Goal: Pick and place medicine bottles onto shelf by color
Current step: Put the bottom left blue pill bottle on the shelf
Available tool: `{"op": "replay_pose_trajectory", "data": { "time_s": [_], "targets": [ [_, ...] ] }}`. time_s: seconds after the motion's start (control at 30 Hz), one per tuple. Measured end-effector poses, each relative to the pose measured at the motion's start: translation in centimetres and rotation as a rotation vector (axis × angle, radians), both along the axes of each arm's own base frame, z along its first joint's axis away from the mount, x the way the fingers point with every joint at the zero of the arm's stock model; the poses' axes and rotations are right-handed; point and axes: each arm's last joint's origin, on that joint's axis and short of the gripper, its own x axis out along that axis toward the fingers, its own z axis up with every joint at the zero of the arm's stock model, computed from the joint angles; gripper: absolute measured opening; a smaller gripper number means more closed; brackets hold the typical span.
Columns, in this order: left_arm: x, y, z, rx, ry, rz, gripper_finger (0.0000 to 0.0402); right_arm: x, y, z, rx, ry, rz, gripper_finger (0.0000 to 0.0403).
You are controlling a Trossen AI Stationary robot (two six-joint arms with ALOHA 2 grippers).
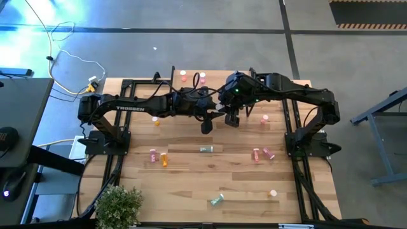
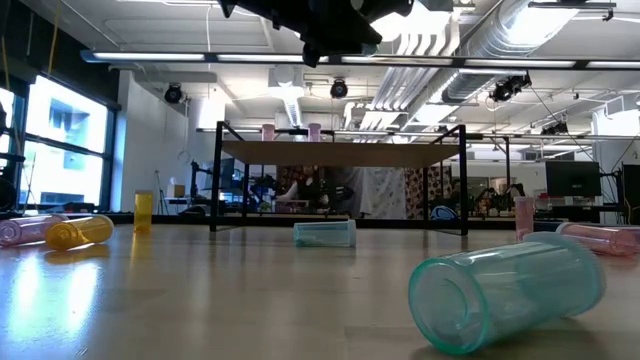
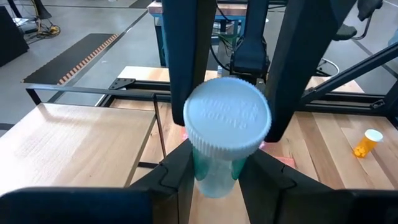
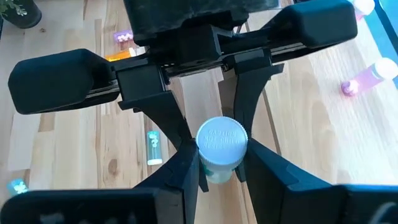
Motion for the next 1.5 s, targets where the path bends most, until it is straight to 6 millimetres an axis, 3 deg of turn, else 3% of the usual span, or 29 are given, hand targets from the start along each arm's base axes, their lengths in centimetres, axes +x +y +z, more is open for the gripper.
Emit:
{"op": "replay_pose_trajectory", "data": {
  "time_s": [0.37, 0.7, 1.27, 1.5],
  "targets": [
    [0.0, 0.0, 0.0, 0.009, 0.001, -0.003, 0.0097, -0.6, 0.1, 0.2, 0.01, 0.01, -0.01, 0.0097],
    [0.0, 0.0, -0.4, 0.005, 0.018, -0.002, 0.0095, -0.2, 0.0, 0.3, 0.009, -0.011, -0.011, 0.0152],
    [0.1, 0.0, -0.2, 0.015, 0.01, -0.005, 0.0095, -0.1, 0.0, 0.1, 0.029, 0.0, -0.028, 0.0145],
    [0.1, 0.0, -0.1, 0.017, 0.002, -0.006, 0.0094, 0.6, -0.1, -0.9, 0.033, 0.039, -0.029, 0.0145]
  ]
}}
